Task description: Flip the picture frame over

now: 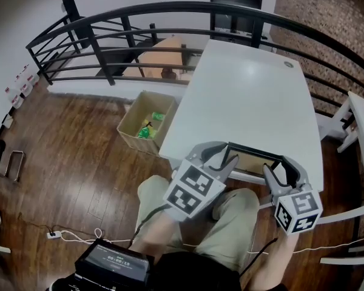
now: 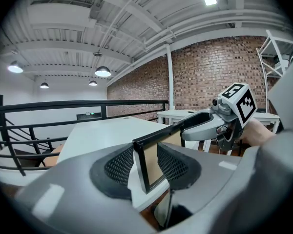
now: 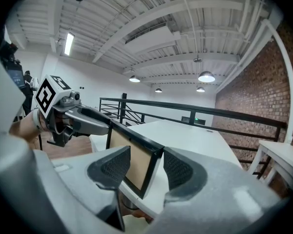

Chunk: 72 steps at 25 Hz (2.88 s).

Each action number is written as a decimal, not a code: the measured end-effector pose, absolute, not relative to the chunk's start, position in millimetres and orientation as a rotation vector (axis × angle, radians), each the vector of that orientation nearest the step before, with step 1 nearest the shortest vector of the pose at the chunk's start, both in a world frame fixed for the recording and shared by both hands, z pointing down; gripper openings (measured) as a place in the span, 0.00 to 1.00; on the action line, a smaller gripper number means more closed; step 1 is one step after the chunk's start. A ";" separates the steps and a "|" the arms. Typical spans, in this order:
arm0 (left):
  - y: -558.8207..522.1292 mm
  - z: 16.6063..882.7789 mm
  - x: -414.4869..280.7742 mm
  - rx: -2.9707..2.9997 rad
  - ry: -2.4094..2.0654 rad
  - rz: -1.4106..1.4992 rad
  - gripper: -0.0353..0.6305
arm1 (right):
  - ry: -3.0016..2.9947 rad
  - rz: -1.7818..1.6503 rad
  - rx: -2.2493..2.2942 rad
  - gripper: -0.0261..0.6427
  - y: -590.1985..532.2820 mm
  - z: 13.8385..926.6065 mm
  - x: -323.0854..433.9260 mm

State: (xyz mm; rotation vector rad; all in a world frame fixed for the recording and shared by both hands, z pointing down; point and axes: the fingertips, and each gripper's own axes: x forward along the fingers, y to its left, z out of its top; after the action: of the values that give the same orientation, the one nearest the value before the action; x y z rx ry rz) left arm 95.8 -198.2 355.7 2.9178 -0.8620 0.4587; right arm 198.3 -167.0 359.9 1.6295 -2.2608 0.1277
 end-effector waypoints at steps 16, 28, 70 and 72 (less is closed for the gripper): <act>-238.2 376.1 108.9 2.879 -0.872 0.507 0.29 | -2.233 0.190 1.616 0.34 -205.8 383.5 211.1; -266.6 387.0 119.1 2.850 -0.888 0.514 0.29 | -2.300 0.301 1.607 0.34 -230.1 392.7 218.6; -295.8 422.7 131.1 2.692 -0.935 0.729 0.31 | -2.117 0.453 1.636 0.34 -263.4 426.2 232.9; -295.3 424.7 132.1 2.693 -0.948 0.748 0.30 | -2.099 0.438 1.638 0.34 -262.9 427.6 233.1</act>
State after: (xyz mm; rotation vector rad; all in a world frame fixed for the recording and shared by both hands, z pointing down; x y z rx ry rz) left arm 132.1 -295.3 424.7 2.6931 -0.9476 0.7476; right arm 233.1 -262.9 427.6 1.6376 -2.0995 0.4383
